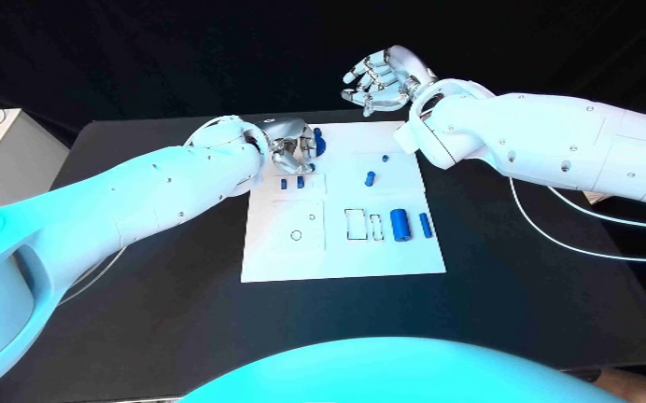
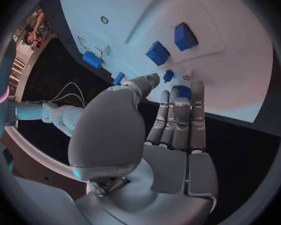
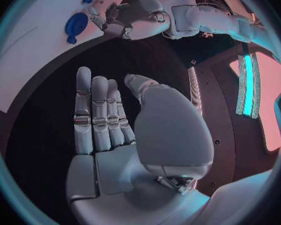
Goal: Assemble the parts on the task board
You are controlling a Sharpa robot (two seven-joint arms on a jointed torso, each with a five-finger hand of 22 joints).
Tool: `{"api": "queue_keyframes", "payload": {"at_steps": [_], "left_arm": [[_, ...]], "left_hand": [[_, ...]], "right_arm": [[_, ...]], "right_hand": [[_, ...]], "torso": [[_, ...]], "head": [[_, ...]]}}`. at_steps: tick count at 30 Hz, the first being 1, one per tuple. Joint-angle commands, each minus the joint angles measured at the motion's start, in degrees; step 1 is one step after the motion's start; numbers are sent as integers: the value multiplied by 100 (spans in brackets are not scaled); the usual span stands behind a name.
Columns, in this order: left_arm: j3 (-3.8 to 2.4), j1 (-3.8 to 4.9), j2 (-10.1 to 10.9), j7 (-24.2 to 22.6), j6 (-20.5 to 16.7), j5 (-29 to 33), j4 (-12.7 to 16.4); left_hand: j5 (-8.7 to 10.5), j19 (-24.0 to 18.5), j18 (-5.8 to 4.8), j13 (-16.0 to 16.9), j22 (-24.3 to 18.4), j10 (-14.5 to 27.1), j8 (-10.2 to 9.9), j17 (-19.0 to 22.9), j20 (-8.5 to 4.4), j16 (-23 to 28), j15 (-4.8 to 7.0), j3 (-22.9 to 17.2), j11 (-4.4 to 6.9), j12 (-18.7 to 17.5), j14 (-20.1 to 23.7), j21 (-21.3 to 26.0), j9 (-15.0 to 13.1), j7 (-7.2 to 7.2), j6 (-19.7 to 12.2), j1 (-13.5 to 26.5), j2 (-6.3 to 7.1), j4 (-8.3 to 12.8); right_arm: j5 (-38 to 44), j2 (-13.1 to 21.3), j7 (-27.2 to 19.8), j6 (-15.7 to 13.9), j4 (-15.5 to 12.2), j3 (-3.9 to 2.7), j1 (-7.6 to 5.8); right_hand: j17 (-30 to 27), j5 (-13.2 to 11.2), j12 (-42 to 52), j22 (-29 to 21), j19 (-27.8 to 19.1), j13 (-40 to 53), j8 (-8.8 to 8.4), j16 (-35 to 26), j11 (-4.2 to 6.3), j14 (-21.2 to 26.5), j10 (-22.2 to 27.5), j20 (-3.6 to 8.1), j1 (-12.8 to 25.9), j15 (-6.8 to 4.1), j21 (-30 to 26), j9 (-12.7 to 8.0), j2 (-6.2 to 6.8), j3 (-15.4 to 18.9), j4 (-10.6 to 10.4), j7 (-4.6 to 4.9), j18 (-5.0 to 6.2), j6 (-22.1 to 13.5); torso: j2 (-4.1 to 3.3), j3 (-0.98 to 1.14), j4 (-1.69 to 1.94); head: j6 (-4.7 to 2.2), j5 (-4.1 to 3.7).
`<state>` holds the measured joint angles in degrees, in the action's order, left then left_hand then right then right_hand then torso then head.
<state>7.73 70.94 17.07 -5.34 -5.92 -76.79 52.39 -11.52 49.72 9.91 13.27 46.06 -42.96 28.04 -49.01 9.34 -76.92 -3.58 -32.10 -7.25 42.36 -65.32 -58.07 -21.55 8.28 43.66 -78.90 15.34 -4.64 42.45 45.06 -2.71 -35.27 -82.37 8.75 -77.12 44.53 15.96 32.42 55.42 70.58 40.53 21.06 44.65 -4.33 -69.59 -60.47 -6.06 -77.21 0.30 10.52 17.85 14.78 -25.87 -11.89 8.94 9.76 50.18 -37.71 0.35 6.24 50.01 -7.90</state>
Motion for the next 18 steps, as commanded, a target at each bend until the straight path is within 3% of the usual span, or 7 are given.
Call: {"api": "queue_keyframes", "payload": {"at_steps": [1, 5, 18], "left_arm": [[-1, -15, -44, 164, 238, -164, -24], [-1, -42, -89, 216, 285, -205, -75], [1, -97, -224, 281, 232, -233, -241]], "left_hand": [[-21, 191, 32, -39, 184, -81, -57, -142, -9, -126, 17, -59, 18, -46, -142, -179, 41, 0, 102, -36, -65, 81], [-21, 322, 5, -79, 349, -179, -96, -230, -27, -229, 38, -128, 41, -64, -242, -340, 77, -17, 235, -44, -83, 125], [4, 599, -60, -154, 717, -400, -212, -455, -68, -414, 86, -293, 93, -110, -471, -673, 149, -3, 416, -74, -170, 232]], "right_arm": [[-16, -2, -118, -65, -11, -2, 2], [-17, -5, -120, -80, -14, -2, 2], [-17, -30, -109, -80, -22, -2, 2]], "right_hand": [[-25, 11, -67, -71, 12, -94, 36, -69, -3, 53, -33, -28, 48, 9, -68, 11, 29, -39, 15, 17, 64, -52], [-32, 12, -82, -97, 15, -126, 38, -88, -3, 55, -39, -30, 49, 10, -86, 12, 26, -46, 25, 18, 65, -53], [-36, 12, -94, -118, 21, -153, 43, -102, -3, 53, -46, -31, 52, 11, -100, 15, 25, -49, 34, 18, 65, -50]], "torso": [[-6, -5, 2], [-6, -4, -8], [2, -1, 9]], "head": [[-1, -17], [-1, -11], [-1, -47]]}}
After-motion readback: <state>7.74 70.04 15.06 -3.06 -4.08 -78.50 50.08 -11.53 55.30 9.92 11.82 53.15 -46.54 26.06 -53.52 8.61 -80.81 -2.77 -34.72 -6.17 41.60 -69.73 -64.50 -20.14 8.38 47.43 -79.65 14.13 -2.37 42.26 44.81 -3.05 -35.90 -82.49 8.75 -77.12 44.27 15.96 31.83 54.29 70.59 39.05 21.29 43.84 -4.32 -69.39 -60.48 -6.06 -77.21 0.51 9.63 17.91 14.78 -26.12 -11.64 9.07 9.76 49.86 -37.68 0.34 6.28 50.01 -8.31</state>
